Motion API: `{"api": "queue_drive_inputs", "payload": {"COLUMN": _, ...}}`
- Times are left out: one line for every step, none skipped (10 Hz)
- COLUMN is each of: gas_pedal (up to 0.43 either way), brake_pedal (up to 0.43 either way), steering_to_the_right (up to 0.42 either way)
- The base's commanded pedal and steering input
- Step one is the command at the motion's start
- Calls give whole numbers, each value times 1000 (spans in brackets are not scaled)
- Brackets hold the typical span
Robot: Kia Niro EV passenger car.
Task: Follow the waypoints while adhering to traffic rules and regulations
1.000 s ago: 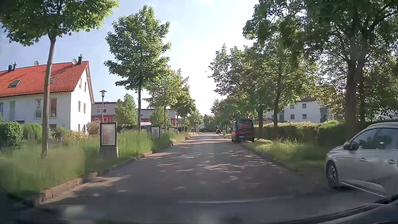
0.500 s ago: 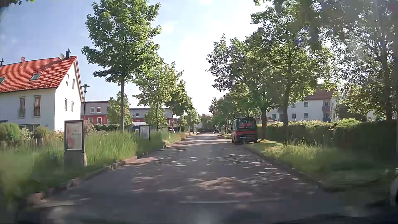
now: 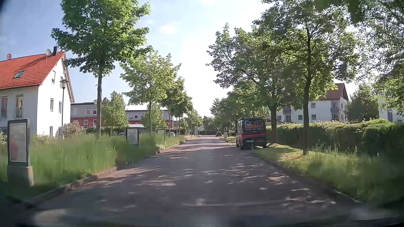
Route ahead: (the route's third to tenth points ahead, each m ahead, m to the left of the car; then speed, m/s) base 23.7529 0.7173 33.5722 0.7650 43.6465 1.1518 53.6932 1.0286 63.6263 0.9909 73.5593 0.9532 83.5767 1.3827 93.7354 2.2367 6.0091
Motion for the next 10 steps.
{"api": "queue_drive_inputs", "payload": {"gas_pedal": 110, "brake_pedal": 0, "steering_to_the_right": 4}}
{"api": "queue_drive_inputs", "payload": {"gas_pedal": 110, "brake_pedal": 0, "steering_to_the_right": 1}}
{"api": "queue_drive_inputs", "payload": {"gas_pedal": 110, "brake_pedal": 0, "steering_to_the_right": 0}}
{"api": "queue_drive_inputs", "payload": {"gas_pedal": 98, "brake_pedal": 0, "steering_to_the_right": -1}}
{"api": "queue_drive_inputs", "payload": {"gas_pedal": 87, "brake_pedal": 0, "steering_to_the_right": -3}}
{"api": "queue_drive_inputs", "payload": {"gas_pedal": 79, "brake_pedal": 0, "steering_to_the_right": -6}}
{"api": "queue_drive_inputs", "payload": {"gas_pedal": 67, "brake_pedal": 0, "steering_to_the_right": -9}}
{"api": "queue_drive_inputs", "payload": {"gas_pedal": 67, "brake_pedal": 0, "steering_to_the_right": -10}}
{"api": "queue_drive_inputs", "payload": {"gas_pedal": 67, "brake_pedal": 0, "steering_to_the_right": -11}}
{"api": "queue_drive_inputs", "payload": {"gas_pedal": 67, "brake_pedal": 0, "steering_to_the_right": -12}}
